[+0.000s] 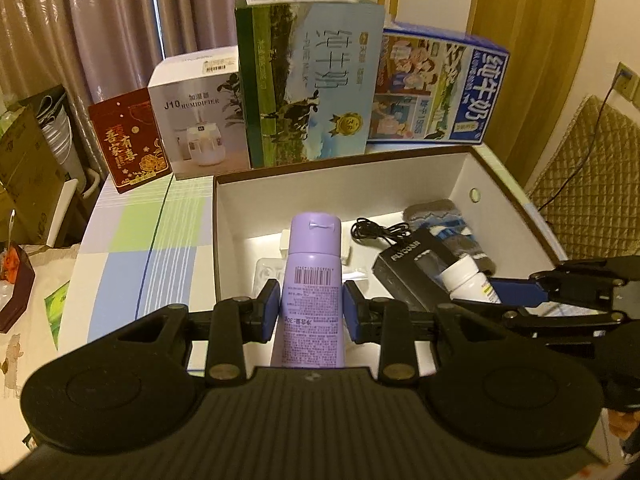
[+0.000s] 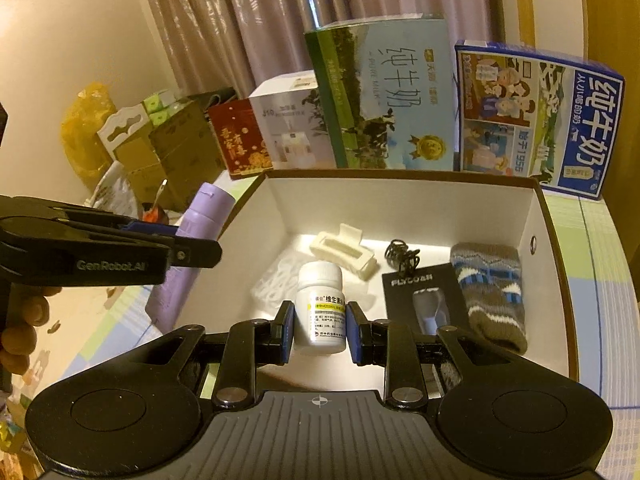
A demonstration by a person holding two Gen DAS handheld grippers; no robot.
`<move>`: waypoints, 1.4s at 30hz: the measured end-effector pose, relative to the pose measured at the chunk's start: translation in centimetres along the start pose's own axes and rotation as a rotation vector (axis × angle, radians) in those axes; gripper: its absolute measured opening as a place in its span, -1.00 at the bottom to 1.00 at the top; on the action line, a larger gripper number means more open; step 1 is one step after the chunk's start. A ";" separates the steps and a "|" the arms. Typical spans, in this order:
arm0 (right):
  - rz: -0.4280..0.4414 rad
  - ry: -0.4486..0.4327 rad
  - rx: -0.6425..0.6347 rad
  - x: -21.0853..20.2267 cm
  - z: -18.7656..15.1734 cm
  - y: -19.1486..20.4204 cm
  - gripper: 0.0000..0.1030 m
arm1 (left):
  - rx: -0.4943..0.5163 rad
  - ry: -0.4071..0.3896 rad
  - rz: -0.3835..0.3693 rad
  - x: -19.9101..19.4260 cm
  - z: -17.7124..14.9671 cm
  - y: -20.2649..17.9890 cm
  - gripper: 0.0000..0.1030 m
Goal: Organize objects
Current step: 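Carry the purple tube and pill bottle toward the brown box with both tools, then lower the purple tube into the box with the left tool while the right tool releases the pill bottle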
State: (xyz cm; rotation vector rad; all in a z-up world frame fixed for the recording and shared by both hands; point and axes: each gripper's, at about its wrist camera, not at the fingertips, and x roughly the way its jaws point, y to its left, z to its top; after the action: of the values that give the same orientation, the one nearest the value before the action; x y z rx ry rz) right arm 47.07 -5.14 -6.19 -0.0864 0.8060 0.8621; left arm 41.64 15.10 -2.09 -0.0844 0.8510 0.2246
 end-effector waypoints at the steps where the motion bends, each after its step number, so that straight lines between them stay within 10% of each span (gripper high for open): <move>1: -0.002 0.003 0.002 0.4 0.2 -0.2 -0.53 | 0.002 0.008 0.002 0.5 0.2 0.0 -0.45; 42: -0.025 0.160 0.054 6.4 -0.6 -3.7 -0.53 | 0.080 0.319 0.028 11.1 -1.7 -0.7 -0.44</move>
State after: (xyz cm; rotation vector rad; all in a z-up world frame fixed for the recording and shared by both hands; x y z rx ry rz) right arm 51.75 -3.70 -11.73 -0.1189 0.9760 0.8163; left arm 47.55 15.95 -11.57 -0.0337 1.1786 0.2065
